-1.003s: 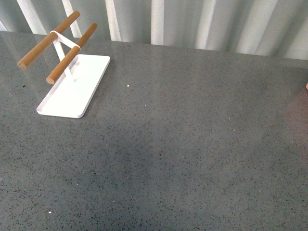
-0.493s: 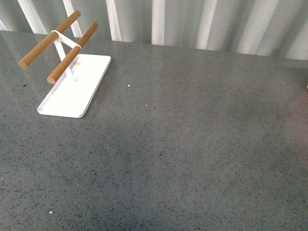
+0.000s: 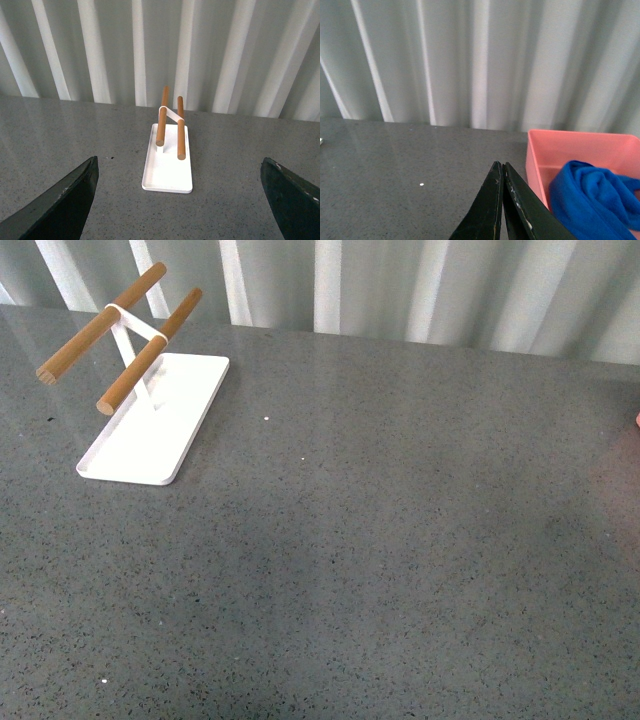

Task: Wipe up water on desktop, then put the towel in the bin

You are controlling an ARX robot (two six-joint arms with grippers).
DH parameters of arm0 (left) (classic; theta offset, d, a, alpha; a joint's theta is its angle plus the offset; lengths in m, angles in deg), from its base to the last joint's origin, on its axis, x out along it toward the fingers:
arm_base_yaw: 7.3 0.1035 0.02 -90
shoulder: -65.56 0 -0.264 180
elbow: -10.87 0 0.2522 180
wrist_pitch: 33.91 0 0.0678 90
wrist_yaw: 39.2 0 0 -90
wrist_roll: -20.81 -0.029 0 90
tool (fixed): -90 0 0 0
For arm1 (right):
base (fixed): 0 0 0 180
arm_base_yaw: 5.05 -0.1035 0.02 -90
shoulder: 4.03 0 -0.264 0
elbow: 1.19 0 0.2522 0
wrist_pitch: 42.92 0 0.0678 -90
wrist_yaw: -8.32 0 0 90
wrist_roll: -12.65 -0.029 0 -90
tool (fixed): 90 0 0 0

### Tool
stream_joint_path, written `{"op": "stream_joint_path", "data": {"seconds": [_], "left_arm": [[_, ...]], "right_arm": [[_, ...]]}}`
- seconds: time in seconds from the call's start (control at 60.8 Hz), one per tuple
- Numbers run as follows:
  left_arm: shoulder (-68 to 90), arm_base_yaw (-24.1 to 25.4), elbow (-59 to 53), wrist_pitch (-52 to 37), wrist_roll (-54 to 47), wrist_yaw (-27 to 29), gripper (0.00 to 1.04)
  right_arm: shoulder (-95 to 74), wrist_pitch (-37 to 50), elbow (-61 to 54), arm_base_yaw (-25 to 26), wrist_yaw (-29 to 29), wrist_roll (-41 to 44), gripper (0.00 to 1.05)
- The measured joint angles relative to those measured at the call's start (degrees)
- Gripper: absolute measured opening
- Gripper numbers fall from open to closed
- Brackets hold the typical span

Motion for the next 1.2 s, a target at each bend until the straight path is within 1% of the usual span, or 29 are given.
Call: {"op": "stream_joint_path", "data": {"seconds": [0.066,0.214,0.312,0.707,1.085,1.135,1.168,1.2], "left_arm": [[0.0,0.0,0.0,0.0,0.0,0.0,0.98],[0.0,0.0,0.0,0.0,0.0,0.0,0.98],[0.0,0.0,0.0,0.0,0.0,0.0,0.98],[0.0,0.0,0.0,0.0,0.0,0.0,0.98],[0.0,0.0,0.0,0.0,0.0,0.0,0.98],[0.0,0.0,0.0,0.0,0.0,0.0,0.98],[0.0,0.0,0.0,0.0,0.0,0.0,0.98],[0.0,0.0,0.0,0.0,0.0,0.0,0.98]], "right_arm": [[2.2,-1.4,-0.6,-1.1,0.2,0.0,0.03],[6.3,-4.4,-1.6,-1.2,-0.1,0.0,0.03],[7.6,-3.4,-3.0,-1.3,-0.1,0.0,0.03],[18.6,-13.8,-3.0,-1.3,-0.3,-0.1,0.03],[26.4,-21.4,-3.0,-1.3,-0.3,-0.3,0.03],[29.5,-25.4,-3.0,-1.3,-0.3,-0.3,0.03],[32.7,-29.8,-3.0,-1.3,-0.3,-0.3,0.03],[34.4,-31.3,-3.0,-1.3,-0.3,-0.4,0.03]]}}
